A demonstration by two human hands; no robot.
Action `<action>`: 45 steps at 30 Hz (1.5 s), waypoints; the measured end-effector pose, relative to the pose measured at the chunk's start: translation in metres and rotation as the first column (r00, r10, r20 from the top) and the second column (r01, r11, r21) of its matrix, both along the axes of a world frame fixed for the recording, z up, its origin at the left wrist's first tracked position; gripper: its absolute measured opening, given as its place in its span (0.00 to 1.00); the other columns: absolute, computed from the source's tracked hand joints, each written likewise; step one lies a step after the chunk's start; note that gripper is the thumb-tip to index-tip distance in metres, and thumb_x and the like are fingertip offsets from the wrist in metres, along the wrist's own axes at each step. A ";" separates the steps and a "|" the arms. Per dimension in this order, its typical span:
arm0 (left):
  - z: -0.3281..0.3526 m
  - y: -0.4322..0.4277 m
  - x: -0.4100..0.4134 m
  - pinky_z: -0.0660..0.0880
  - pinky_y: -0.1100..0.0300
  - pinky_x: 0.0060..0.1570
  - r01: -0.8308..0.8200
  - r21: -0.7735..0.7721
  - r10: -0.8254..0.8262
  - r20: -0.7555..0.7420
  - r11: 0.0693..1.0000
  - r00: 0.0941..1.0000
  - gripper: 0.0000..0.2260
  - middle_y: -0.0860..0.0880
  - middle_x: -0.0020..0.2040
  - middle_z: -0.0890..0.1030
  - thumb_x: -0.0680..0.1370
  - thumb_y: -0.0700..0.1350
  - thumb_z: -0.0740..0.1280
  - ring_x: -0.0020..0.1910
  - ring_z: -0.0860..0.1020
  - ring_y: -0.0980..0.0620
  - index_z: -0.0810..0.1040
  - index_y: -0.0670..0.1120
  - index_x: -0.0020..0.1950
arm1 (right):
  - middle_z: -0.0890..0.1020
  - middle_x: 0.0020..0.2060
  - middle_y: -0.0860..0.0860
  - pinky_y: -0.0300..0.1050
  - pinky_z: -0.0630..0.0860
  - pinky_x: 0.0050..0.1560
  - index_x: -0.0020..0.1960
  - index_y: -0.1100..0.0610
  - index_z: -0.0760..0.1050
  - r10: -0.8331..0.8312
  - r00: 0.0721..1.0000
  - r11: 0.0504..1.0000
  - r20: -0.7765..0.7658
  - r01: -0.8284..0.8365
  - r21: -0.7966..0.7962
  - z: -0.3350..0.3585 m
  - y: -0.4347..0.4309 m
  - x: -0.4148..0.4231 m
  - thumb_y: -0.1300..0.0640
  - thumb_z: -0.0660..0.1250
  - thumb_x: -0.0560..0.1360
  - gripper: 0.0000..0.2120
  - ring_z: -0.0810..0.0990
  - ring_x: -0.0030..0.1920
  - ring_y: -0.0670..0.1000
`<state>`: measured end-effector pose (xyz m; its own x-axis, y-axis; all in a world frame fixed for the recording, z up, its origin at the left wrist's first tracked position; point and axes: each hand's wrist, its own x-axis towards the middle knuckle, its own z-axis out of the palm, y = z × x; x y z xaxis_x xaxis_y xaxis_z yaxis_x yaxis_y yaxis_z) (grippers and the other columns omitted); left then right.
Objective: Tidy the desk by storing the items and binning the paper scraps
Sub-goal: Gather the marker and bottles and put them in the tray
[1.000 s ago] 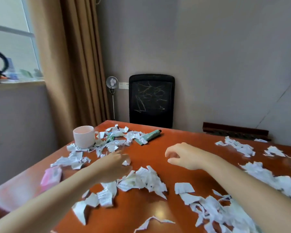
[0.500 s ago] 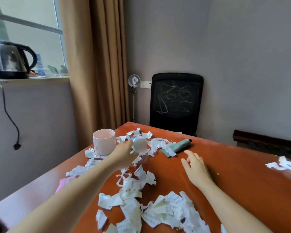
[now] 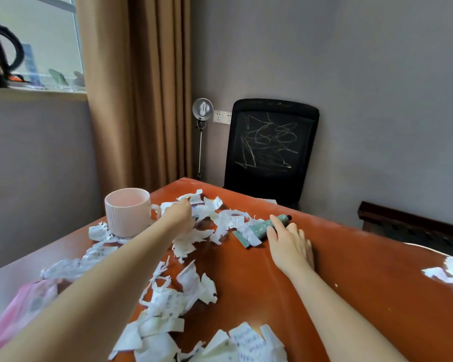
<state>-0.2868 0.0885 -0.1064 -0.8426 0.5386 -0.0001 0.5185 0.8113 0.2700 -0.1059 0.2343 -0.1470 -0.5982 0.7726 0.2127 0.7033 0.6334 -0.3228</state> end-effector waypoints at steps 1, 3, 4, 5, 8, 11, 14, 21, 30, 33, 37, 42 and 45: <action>-0.001 0.002 -0.001 0.75 0.57 0.55 0.002 -0.009 -0.002 -0.005 1.000 1.000 0.25 0.41 0.67 0.73 0.80 0.43 0.61 0.61 0.76 0.45 0.57 0.42 0.75 | 0.66 0.71 0.53 0.52 0.63 0.69 0.76 0.43 0.52 0.013 1.000 1.000 0.001 -0.013 -0.014 0.002 -0.002 0.000 0.45 0.44 0.81 0.23 0.66 0.69 0.55; -0.003 0.006 -0.002 0.75 0.60 0.49 0.023 -0.005 -0.023 -0.001 1.000 1.000 0.20 0.41 0.60 0.77 0.79 0.44 0.63 0.55 0.78 0.46 0.67 0.41 0.70 | 0.68 0.69 0.53 0.51 0.63 0.67 0.75 0.44 0.55 0.022 1.000 1.000 -0.014 -0.022 0.004 0.005 -0.001 -0.001 0.45 0.44 0.82 0.22 0.67 0.68 0.54; -0.003 0.008 -0.001 0.74 0.61 0.45 0.037 0.000 -0.037 0.009 0.999 0.999 0.18 0.42 0.55 0.78 0.78 0.45 0.64 0.51 0.78 0.47 0.71 0.40 0.66 | 0.69 0.68 0.53 0.51 0.64 0.66 0.73 0.44 0.57 0.027 1.000 1.000 -0.009 -0.027 0.013 0.004 0.000 -0.001 0.45 0.44 0.82 0.21 0.68 0.66 0.54; -0.004 0.010 0.000 0.73 0.63 0.40 0.051 -0.001 -0.051 0.019 0.999 0.999 0.16 0.43 0.50 0.78 0.78 0.45 0.65 0.47 0.77 0.49 0.73 0.40 0.63 | 0.70 0.66 0.54 0.50 0.65 0.64 0.71 0.44 0.60 0.030 0.999 0.999 -0.013 -0.030 0.010 0.003 -0.001 0.000 0.45 0.44 0.81 0.20 0.69 0.65 0.54; -0.002 0.014 0.006 0.67 0.67 0.32 0.080 -0.031 -0.079 0.052 0.996 0.996 0.16 0.46 0.47 0.76 0.77 0.47 0.67 0.42 0.74 0.52 0.74 0.40 0.62 | 0.72 0.60 0.54 0.49 0.65 0.60 0.65 0.44 0.64 0.026 0.999 1.000 -0.030 -0.026 0.015 0.002 0.000 0.001 0.43 0.44 0.81 0.18 0.70 0.60 0.54; 0.000 0.016 0.011 0.69 0.68 0.34 0.086 -0.031 -0.083 0.070 0.996 0.994 0.20 0.44 0.52 0.78 0.76 0.48 0.68 0.44 0.74 0.52 0.72 0.40 0.64 | 0.72 0.59 0.54 0.48 0.66 0.60 0.64 0.44 0.64 -0.010 0.998 1.000 -0.060 0.009 -0.008 0.002 0.001 0.002 0.41 0.46 0.80 0.17 0.69 0.60 0.54; -0.001 0.017 0.013 0.69 0.68 0.32 0.062 0.004 -0.063 0.044 0.998 0.997 0.21 0.43 0.57 0.77 0.77 0.47 0.66 0.44 0.73 0.52 0.69 0.40 0.67 | 0.71 0.62 0.54 0.48 0.66 0.61 0.69 0.45 0.60 -0.042 0.994 0.999 -0.100 0.040 -0.020 0.002 0.003 0.002 0.40 0.51 0.79 0.20 0.68 0.62 0.54; -0.002 0.016 0.020 0.64 0.68 0.25 0.034 0.177 -0.052 0.099 0.984 0.994 0.21 0.43 0.56 0.76 0.79 0.47 0.62 0.37 0.73 0.53 0.65 0.41 0.70 | 0.71 0.67 0.53 0.50 0.69 0.64 0.75 0.52 0.52 -0.115 0.965 0.983 -0.234 0.076 -0.169 0.003 0.005 0.004 0.42 0.63 0.75 0.35 0.70 0.66 0.55; 0.006 0.009 0.037 0.69 0.64 0.30 0.052 0.453 -0.157 0.197 0.890 0.968 0.18 0.44 0.45 0.77 0.79 0.54 0.60 0.33 0.74 0.54 0.70 0.41 0.61 | 0.74 0.65 0.53 0.44 0.76 0.49 0.74 0.53 0.57 -0.133 0.932 0.944 -0.336 0.016 -0.329 0.005 0.001 0.016 0.45 0.66 0.75 0.33 0.77 0.61 0.54; 0.010 0.005 0.052 0.67 0.65 0.29 0.084 0.481 -0.197 0.189 0.873 0.962 0.19 0.46 0.43 0.76 0.79 0.55 0.58 0.33 0.73 0.54 0.70 0.41 0.58 | 0.73 0.65 0.53 0.39 0.75 0.43 0.74 0.53 0.56 -0.137 0.921 0.924 -0.366 -0.015 -0.382 0.010 0.001 0.026 0.47 0.67 0.75 0.34 0.76 0.61 0.54; 0.021 -0.002 0.074 0.65 0.69 0.26 0.142 0.409 -0.252 0.228 0.902 0.940 0.15 0.50 0.43 0.74 0.81 0.53 0.56 0.32 0.70 0.55 0.68 0.42 0.59 | 0.73 0.65 0.54 0.35 0.70 0.36 0.74 0.54 0.58 -0.135 0.922 0.894 -0.363 -0.045 -0.446 0.015 -0.002 0.038 0.49 0.67 0.75 0.32 0.76 0.60 0.54; 0.035 -0.010 0.097 0.66 0.68 0.28 0.217 0.374 -0.312 0.215 0.902 0.925 0.13 0.43 0.63 0.75 0.81 0.51 0.58 0.33 0.72 0.54 0.68 0.43 0.60 | 0.79 0.57 0.55 0.43 0.77 0.39 0.72 0.54 0.62 -0.234 0.856 0.763 -0.462 -0.133 -0.632 0.028 -0.007 0.057 0.53 0.64 0.77 0.26 0.82 0.47 0.51; 0.048 -0.017 0.119 0.67 0.68 0.29 0.291 0.367 -0.373 0.174 0.883 0.912 0.10 0.42 0.66 0.74 0.81 0.51 0.57 0.34 0.73 0.54 0.67 0.45 0.55 | 0.81 0.49 0.55 0.44 0.77 0.39 0.71 0.57 0.65 -0.290 0.817 0.690 -0.498 -0.182 -0.700 0.043 -0.010 0.073 0.57 0.62 0.78 0.22 0.83 0.41 0.50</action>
<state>-0.1675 0.0715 -0.0588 -0.6111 0.7899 0.0511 0.6306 0.4468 0.6346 -0.0326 0.2247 -0.1040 -0.5129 0.8479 -0.1345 0.2828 0.0189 -0.9590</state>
